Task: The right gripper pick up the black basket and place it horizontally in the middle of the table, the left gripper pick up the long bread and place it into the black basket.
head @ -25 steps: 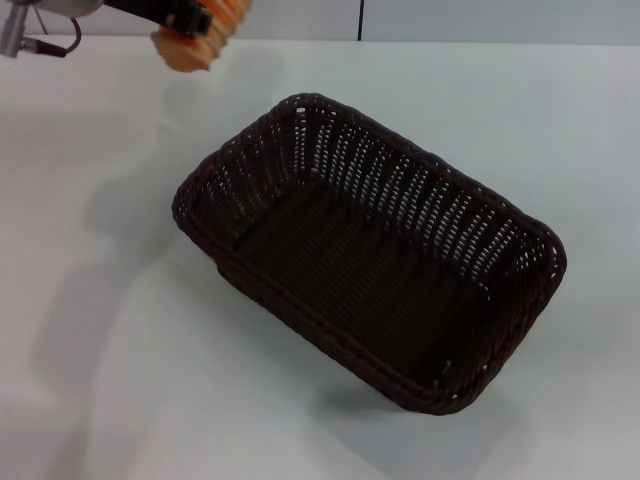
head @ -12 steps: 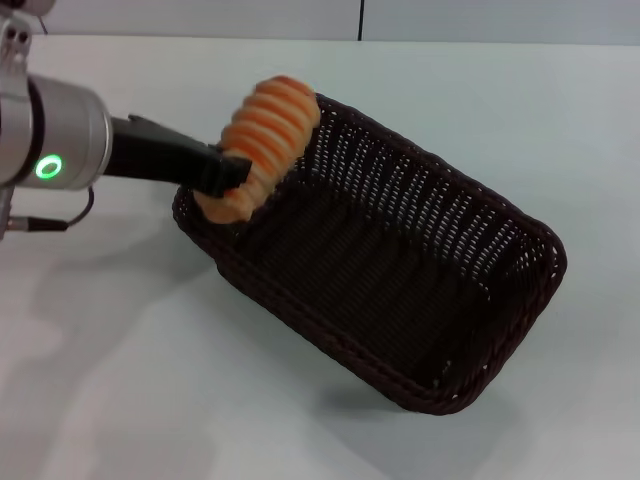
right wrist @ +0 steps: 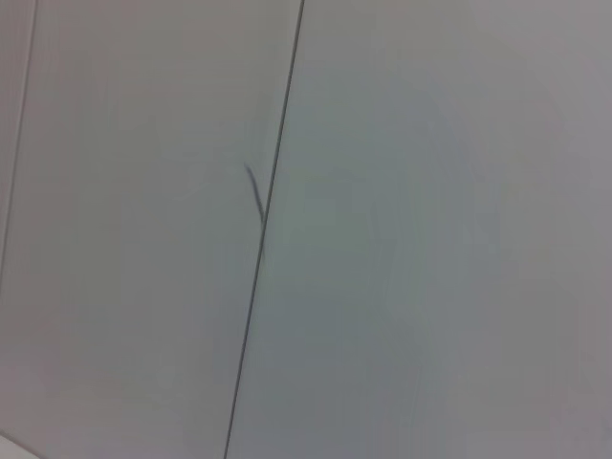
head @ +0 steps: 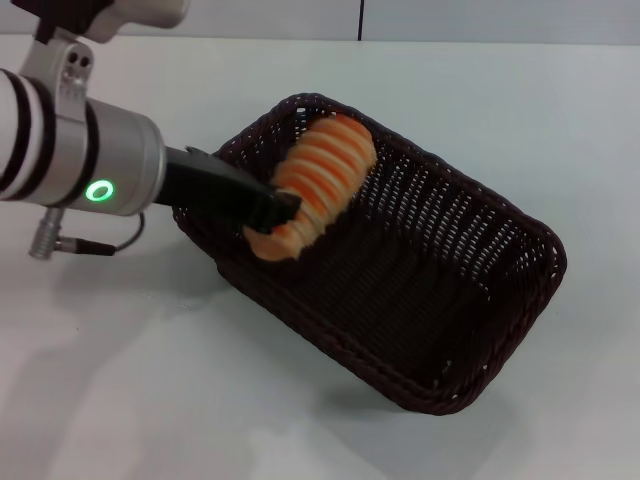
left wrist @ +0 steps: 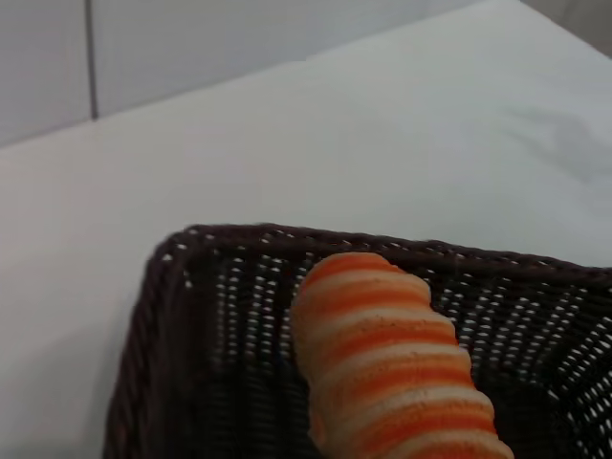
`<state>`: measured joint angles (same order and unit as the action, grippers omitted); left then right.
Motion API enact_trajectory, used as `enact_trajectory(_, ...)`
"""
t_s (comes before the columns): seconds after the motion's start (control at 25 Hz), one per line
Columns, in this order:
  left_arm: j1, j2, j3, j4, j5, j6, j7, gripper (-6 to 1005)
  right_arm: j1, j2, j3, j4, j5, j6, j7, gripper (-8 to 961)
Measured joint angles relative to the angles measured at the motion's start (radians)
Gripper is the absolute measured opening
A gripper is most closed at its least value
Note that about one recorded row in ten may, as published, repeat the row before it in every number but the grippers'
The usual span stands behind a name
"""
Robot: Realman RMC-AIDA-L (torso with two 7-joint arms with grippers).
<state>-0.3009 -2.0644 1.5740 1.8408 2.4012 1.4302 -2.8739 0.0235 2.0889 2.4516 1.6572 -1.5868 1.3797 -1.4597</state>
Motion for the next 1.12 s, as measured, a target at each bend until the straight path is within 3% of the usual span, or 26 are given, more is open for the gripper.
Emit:
enact_trajectory(0.08,-0.004,-0.001,0.002,-0.013,-0.013,0.001,0.002,187,0.0,0.0,-0.001,0.0,0.0,-0.001,0.0,338)
enact_trajectory(0.56,-0.01,0.0,-0.01,0.002,-0.03,-0.02,0.006,575,-0.001,-0.002,-0.022,0.004,-0.003,-0.003,0.001,343)
enact_trajectory(0.8,-0.003,0.002,-0.054,0.066,0.002,-0.034,0.018,697,-0.005,-0.002,-0.023,0.007,-0.003,-0.02,0.005,345)
enact_trajectory(0.88,0.039,0.002,-0.133,0.142,0.064,-0.111,0.053,738,-0.006,-0.003,-0.023,0.003,-0.003,-0.052,0.019,346)
enact_trajectory(1.12,0.157,0.002,-0.22,0.194,0.062,-0.278,0.118,810,-0.027,0.001,-0.021,-0.002,0.0,-0.09,0.024,349)
